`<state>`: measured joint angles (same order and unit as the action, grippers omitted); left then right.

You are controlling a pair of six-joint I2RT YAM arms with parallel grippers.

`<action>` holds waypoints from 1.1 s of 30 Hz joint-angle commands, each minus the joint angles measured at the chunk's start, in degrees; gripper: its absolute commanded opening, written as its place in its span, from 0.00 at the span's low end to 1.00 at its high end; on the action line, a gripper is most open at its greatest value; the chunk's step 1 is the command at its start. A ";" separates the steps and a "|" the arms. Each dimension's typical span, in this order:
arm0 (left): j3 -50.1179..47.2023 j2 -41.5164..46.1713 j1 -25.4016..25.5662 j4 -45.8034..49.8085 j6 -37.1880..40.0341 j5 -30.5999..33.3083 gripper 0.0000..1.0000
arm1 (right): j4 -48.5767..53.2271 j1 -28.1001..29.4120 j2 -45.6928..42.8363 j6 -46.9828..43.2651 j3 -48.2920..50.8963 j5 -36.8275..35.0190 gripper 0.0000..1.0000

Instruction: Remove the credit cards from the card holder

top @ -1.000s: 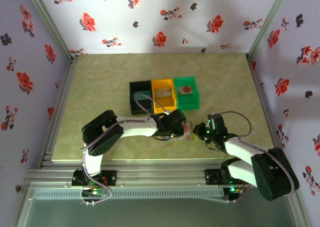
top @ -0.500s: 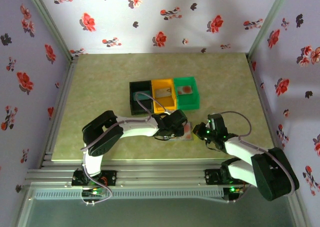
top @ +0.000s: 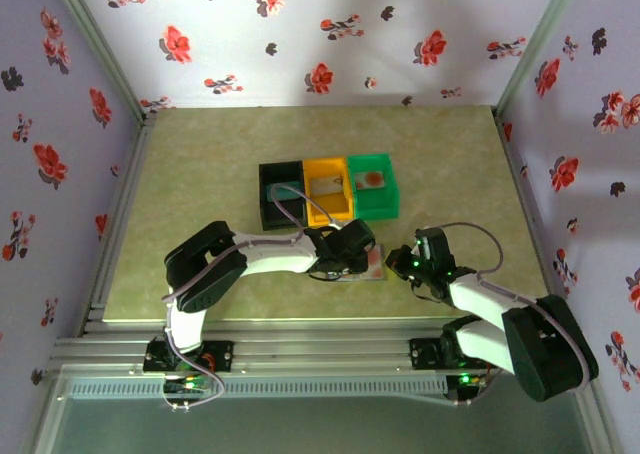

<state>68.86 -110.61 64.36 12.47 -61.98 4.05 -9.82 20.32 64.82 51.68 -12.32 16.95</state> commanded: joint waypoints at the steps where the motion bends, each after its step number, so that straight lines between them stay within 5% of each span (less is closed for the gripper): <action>1: 1.29 -2.07 0.22 1.99 1.57 0.69 0.28 | 5.58 0.43 0.93 0.61 1.33 -0.60 0.00; 33: 3.10 -5.03 0.78 -1.41 3.26 -2.20 0.20 | 3.80 0.52 2.86 0.44 1.06 0.34 0.00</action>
<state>72.71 -113.73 64.69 13.47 -59.81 2.98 -10.20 20.40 65.65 51.68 -12.60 17.39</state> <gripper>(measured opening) 0.208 0.063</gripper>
